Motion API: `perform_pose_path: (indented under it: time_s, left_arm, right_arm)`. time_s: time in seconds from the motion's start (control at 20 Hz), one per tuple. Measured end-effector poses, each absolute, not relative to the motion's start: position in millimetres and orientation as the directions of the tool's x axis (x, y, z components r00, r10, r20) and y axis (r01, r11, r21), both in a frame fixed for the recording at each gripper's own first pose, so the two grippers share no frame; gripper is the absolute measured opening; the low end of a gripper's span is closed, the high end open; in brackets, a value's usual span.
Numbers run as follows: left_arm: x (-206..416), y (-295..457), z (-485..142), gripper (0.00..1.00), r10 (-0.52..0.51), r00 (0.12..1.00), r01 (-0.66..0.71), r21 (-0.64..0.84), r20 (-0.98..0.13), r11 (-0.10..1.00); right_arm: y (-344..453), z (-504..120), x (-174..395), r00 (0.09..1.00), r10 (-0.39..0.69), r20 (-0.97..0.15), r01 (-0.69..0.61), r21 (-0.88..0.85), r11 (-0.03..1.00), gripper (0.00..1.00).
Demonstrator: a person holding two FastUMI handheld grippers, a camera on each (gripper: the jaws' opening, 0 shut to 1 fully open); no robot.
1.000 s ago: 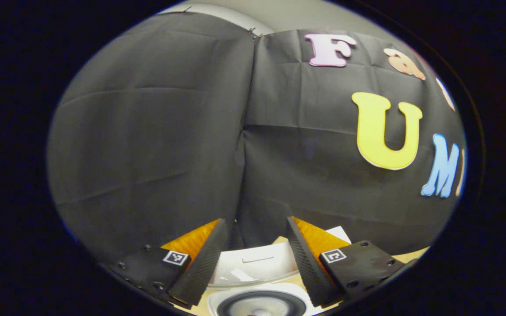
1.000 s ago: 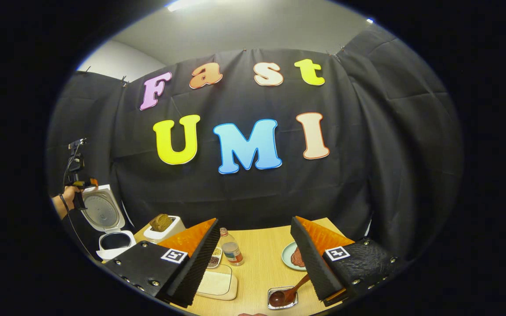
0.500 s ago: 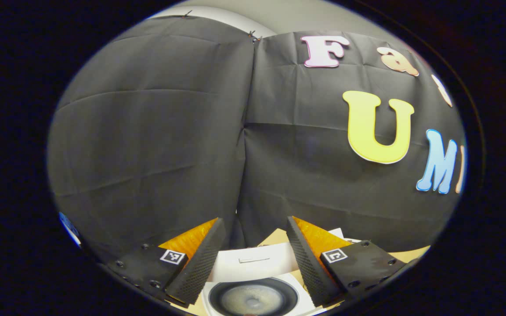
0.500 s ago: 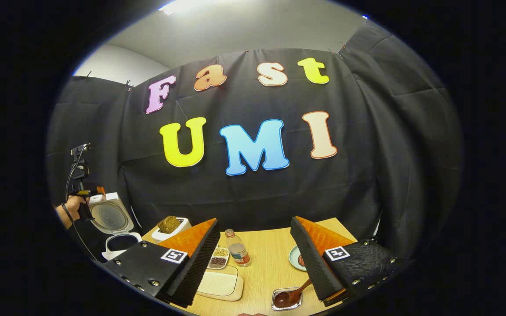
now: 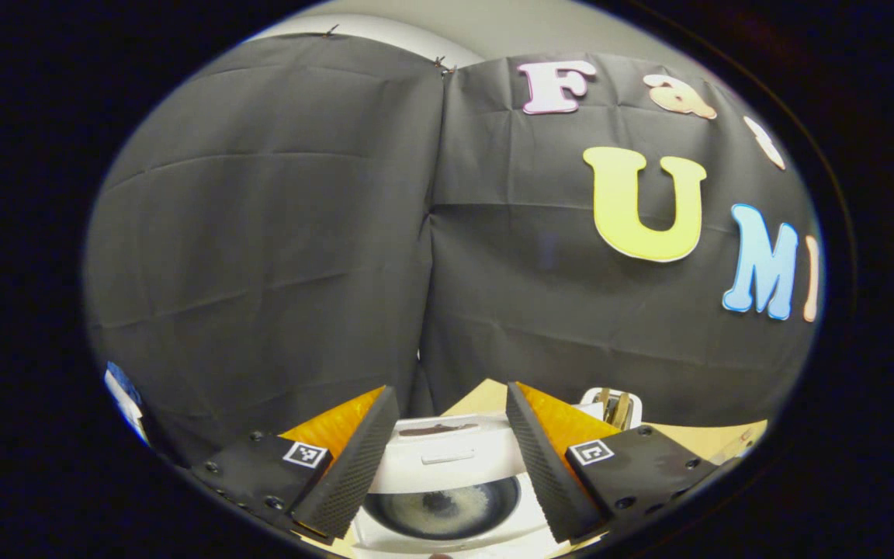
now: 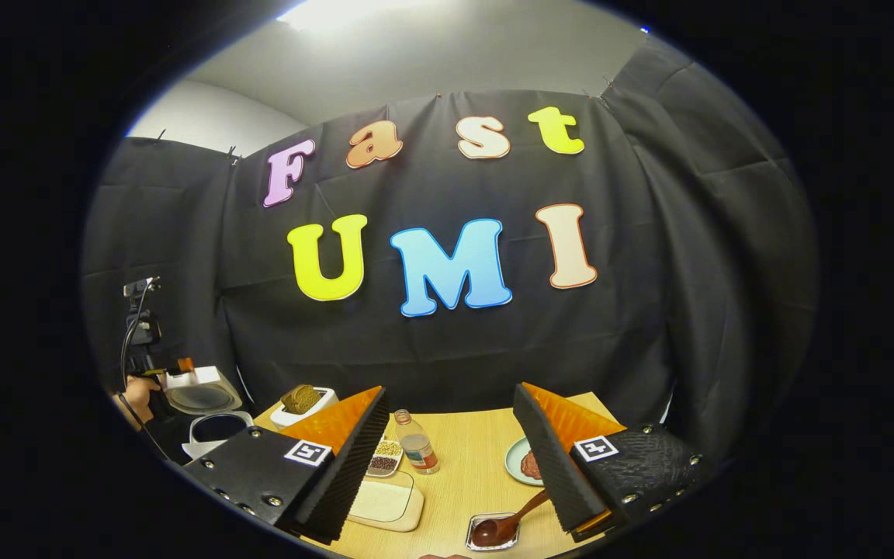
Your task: Close the left gripper, press the button to open the rice cooker; take a wooden spoon from the chopstick holder with the right hand, scoop a spoonful of rice and pour it into the rice cooker, then put the wooden spoon back into the chopstick holder.
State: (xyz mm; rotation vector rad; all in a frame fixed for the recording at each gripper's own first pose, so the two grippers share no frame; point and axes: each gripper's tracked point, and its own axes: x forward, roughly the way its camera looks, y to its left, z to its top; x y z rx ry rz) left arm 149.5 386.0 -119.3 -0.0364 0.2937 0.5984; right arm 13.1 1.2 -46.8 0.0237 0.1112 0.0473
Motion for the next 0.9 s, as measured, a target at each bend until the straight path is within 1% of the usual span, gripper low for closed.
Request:
perform_pose_path:
  time_s: [0.4,0.6,0.7,0.9]
  left_arm:
    - [129,358,-161,0.98,0.553,0.769,-0.568,0.054,-0.321,0.821]
    - [119,348,-189,0.96,0.536,0.754,-0.566,0.037,-0.381,0.823]
    - [117,344,-204,0.98,0.524,0.745,-0.559,0.041,-0.413,0.828]
    - [113,342,-227,0.96,0.513,0.729,-0.549,0.06,-0.452,0.834]
  right_arm:
    - [-4,-44,10,0.992,0.067,-0.11,-0.063,0.037,0.997,0.98]
    - [2,-44,11,0.99,0.079,-0.115,-0.074,0.046,0.996,0.98]
    - [7,-41,10,0.99,0.089,-0.109,-0.085,0.039,0.996,0.98]
    - [12,-43,8,0.99,0.094,-0.109,-0.092,0.022,0.996,0.98]
